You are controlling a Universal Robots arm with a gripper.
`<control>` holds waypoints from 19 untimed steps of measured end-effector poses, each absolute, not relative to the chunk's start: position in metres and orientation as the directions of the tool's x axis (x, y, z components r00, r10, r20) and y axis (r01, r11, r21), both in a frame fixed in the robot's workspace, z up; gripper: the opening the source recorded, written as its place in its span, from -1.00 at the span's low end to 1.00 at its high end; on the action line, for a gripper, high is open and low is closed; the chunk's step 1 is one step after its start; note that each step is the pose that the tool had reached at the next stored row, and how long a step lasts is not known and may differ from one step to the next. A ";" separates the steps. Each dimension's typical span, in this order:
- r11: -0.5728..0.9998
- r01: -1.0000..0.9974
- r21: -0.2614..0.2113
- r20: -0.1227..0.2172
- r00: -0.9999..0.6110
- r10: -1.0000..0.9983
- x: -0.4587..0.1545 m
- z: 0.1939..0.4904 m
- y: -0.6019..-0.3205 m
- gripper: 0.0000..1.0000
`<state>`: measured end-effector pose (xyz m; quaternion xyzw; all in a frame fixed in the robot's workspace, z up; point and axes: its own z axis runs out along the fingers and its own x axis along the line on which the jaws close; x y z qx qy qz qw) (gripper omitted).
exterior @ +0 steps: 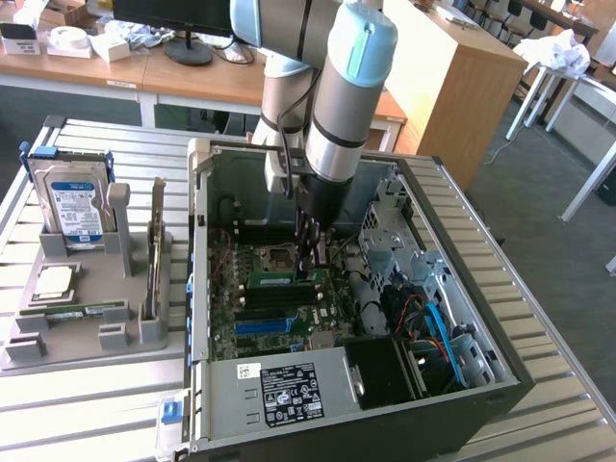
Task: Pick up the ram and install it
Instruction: 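Pick up the ram and move it above insertion slot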
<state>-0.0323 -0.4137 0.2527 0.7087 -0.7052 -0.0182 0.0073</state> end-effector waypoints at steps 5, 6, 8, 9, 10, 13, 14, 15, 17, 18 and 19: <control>-0.005 -0.999 0.036 -0.016 0.005 -1.000 -0.032 0.253 -0.415 -0.76; -0.005 -0.999 0.036 -0.015 0.005 -1.000 -0.032 0.253 -0.415 -0.76; -0.005 -0.999 0.036 -0.015 0.005 -1.000 -0.032 0.252 -0.415 -0.76; -0.005 -0.999 0.036 -0.016 0.005 -1.000 -0.032 0.252 -0.415 -0.76; -0.005 -0.999 0.036 -0.015 0.005 -1.000 -0.032 0.252 -0.415 -0.76; -0.005 -0.999 0.036 -0.015 0.005 -1.000 -0.032 0.250 -0.415 -0.76; -0.005 -0.999 0.036 -0.015 0.005 -1.000 -0.032 0.250 -0.415 -0.76; -0.005 -0.999 0.036 -0.015 0.005 -1.000 -0.032 0.249 -0.415 -0.76; -0.005 -0.999 0.036 -0.015 0.005 -1.000 -0.032 0.247 -0.415 -0.76; -0.005 -0.999 0.036 -0.015 0.005 -1.000 -0.032 0.247 -0.415 -0.76; -0.005 -0.999 0.036 -0.015 0.005 -1.000 -0.032 0.246 -0.415 -0.76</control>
